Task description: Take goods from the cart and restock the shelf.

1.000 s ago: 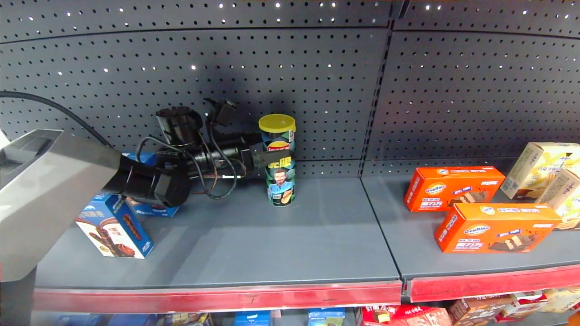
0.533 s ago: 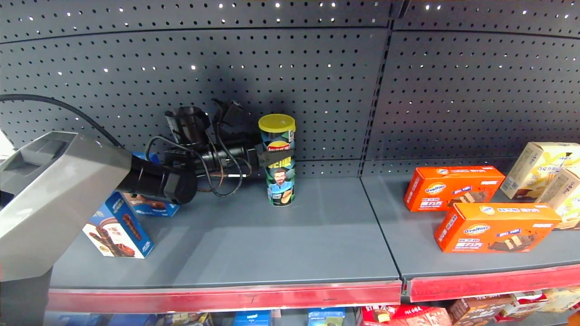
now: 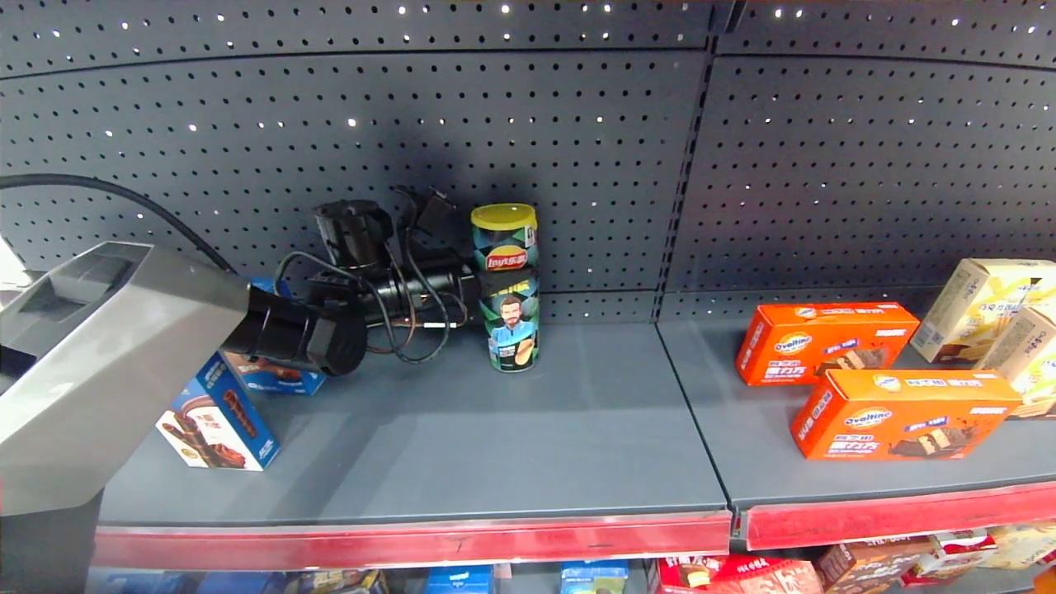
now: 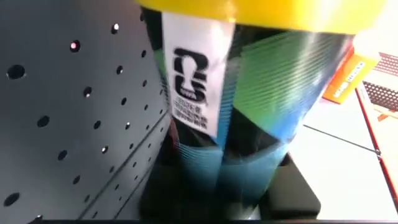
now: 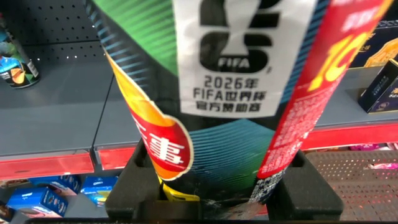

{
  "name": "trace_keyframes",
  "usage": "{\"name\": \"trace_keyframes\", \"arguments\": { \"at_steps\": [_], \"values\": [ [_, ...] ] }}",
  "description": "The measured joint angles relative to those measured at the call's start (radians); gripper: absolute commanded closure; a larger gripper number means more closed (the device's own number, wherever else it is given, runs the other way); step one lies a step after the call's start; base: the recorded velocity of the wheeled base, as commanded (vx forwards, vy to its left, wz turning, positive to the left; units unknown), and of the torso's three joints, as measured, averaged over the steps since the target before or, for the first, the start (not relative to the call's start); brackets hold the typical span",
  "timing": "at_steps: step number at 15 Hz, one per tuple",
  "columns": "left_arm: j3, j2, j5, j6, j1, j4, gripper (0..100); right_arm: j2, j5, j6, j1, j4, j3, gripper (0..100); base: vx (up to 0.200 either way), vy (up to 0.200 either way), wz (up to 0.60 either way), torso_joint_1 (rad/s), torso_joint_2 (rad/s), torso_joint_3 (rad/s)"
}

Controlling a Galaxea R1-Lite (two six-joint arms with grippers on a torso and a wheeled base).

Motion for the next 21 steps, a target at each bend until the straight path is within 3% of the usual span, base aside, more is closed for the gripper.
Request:
{"name": "trace_keyframes", "arguments": {
  "at_steps": [5, 9, 16, 21],
  "values": [
    [0.161, -0.11, 0.011, 0.004, -0.016, -0.011, 100, 0.0, 0.001, 0.0, 0.0, 0.0, 0.004, 100, 0.0, 0.0, 0.0, 0.0, 0.0, 0.0],
    [0.375, -0.286, 0.011, 0.007, -0.018, -0.024, 100, 0.001, 0.001, 0.0, 0.0, 0.0, 0.002, 100, 0.0, 0.0, 0.0, 0.0, 0.0, 0.0],
    [0.758, -0.523, 0.01, 0.003, -0.016, -0.209, 100, 0.004, -0.001, 0.0, -0.019, 0.001, -0.004, 100, 0.0, 0.0, 0.0, 0.0, 0.0, 0.0],
    [0.868, -0.57, 0.009, 0.002, -0.028, -0.302, 100, 0.004, -0.001, 0.0, -0.021, 0.0, -0.004, 100, 0.0, 0.0, 0.0, 0.0, 0.0, 0.0]
  ]
}}
